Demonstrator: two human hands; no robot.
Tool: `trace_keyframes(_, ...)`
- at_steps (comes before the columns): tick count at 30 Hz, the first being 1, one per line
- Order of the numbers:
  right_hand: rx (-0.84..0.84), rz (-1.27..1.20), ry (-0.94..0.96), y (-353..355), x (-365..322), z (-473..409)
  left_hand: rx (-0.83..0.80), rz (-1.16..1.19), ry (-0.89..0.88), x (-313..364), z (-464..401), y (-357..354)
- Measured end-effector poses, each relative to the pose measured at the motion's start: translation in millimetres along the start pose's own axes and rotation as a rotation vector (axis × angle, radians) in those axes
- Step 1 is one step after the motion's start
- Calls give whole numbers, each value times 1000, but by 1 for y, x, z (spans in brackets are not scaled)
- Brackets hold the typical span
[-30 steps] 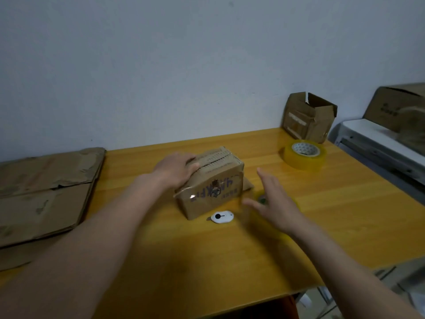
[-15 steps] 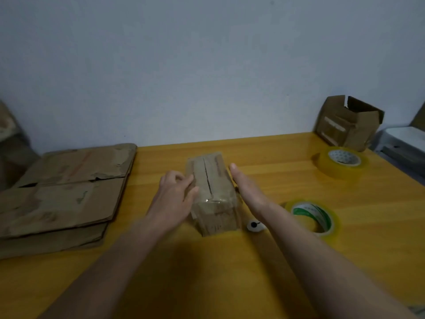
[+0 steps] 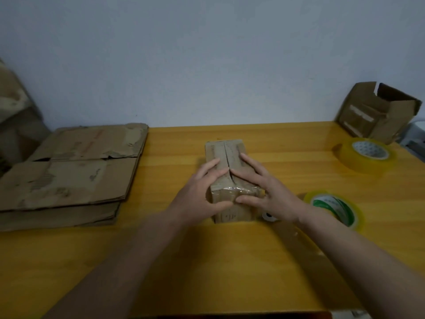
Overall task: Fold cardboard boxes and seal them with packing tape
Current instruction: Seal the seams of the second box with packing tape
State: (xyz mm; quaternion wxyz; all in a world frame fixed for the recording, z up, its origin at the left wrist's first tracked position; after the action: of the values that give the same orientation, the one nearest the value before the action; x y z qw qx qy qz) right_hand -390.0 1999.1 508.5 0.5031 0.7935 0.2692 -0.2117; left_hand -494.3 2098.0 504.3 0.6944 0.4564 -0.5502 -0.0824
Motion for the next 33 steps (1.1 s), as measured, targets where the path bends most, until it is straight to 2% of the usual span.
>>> trace_keyframes(5, -117, 67, -137, -3, -1, -9, -70, -125, -6, -1, 0, -2)
trace_keyframes(7, -53, 130, -169, -1, -7, -16, -120, -145, -6, -1, 1, -3)
trace_keyframes(10, 55, -43, -123, -6, -9, -16, -229, -152, -13, -6, 3, 7)
trace_keyframes(12, 13, -154, -130, -8, -8, -13, -309, -141, -11, -6, 3, 15)
trace_keyframes(15, -34, -193, -150, -7, -7, -13, -381, -56, 1, -6, 2, 16)
trace_keyframes(21, 122, -162, -90, -7, -2, -12, -127, 92, -25, -11, 0, 12)
trace_keyframes(24, 155, -147, -60, -9, -6, -12, -23, 90, -60, -13, 1, 7)
trace_keyframes(27, 153, -141, -87, -9, -5, -6, 4, 14, -87, -12, 1, 3)
trace_keyframes(29, 259, -302, -160, -5, -4, -1, 8, -30, -68, -10, 0, 4)
trace_keyframes(32, 573, -783, -351, -12, 12, 3, 84, -30, -32, -3, -1, 3)
trace_keyframes(33, 632, -781, -341, -12, 15, 2, 127, -17, -48, -1, -1, 2)
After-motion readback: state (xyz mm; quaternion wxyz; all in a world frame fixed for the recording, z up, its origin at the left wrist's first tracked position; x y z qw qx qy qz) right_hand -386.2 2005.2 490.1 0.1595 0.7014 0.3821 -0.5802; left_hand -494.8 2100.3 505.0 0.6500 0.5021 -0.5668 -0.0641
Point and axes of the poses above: each hand's wrist, its own z-axis away from the middle knuckle, its own y-axis out of the back of the hand, x = y × z, the point moved 9 cm from there along -z, towards the middle knuckle, and after that the axes turned 13 degrees about y, right-handed, at the moved point
